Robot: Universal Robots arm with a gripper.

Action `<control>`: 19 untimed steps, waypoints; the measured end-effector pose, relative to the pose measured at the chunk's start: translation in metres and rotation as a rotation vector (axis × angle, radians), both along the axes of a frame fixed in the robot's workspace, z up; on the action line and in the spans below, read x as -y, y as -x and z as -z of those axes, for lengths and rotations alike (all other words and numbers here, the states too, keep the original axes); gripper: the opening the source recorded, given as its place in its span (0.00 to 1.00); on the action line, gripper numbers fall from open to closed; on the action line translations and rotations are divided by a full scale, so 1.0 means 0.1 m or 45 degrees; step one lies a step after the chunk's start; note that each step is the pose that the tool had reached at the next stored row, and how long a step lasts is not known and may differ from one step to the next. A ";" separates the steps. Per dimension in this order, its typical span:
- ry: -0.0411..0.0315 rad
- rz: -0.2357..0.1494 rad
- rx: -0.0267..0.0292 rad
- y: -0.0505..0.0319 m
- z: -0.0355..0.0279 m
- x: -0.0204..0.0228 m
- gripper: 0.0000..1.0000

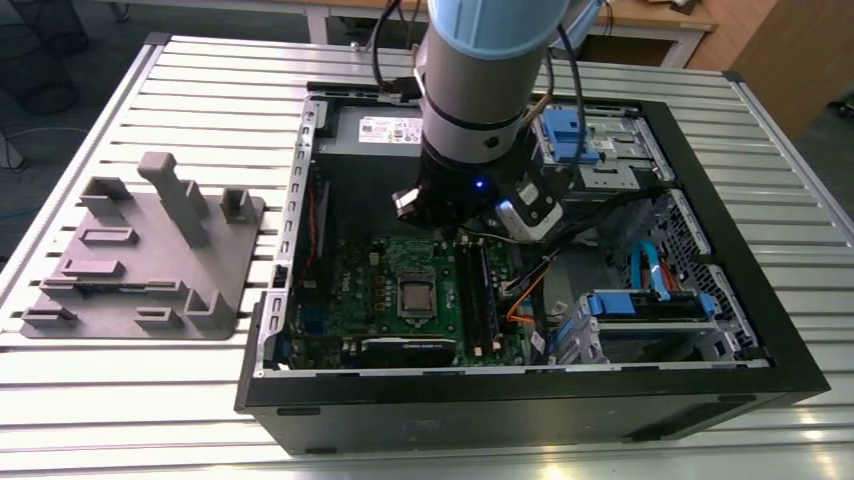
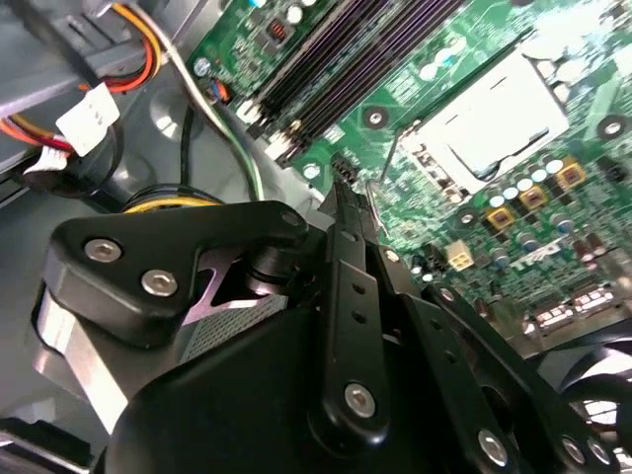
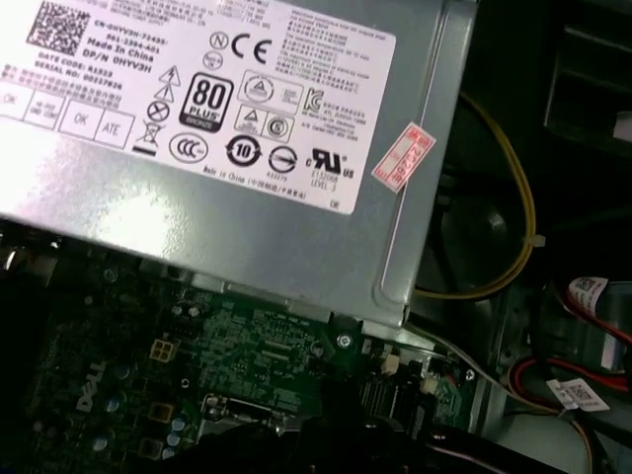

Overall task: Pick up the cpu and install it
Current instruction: 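Install the first cpu locking lever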

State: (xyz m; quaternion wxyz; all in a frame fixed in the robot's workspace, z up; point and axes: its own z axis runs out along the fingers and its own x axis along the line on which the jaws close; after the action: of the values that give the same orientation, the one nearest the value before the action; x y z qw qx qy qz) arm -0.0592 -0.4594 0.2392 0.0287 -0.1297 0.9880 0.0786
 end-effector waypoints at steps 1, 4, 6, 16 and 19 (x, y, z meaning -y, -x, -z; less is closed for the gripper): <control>0.0022 0.000 -0.0001 0.000 0.000 0.022 0.11; 0.0067 0.000 0.0001 0.000 0.001 0.090 0.11; 0.0093 0.001 -0.0001 0.000 0.000 0.140 0.11; 0.0376 0.005 0.0000 0.001 0.014 0.304 0.11; 0.0399 0.005 -0.0001 0.000 0.018 0.305 0.11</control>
State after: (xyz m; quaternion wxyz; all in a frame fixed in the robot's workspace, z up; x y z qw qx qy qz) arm -0.0592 -0.4899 0.2374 0.0268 -0.1281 0.9894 0.0630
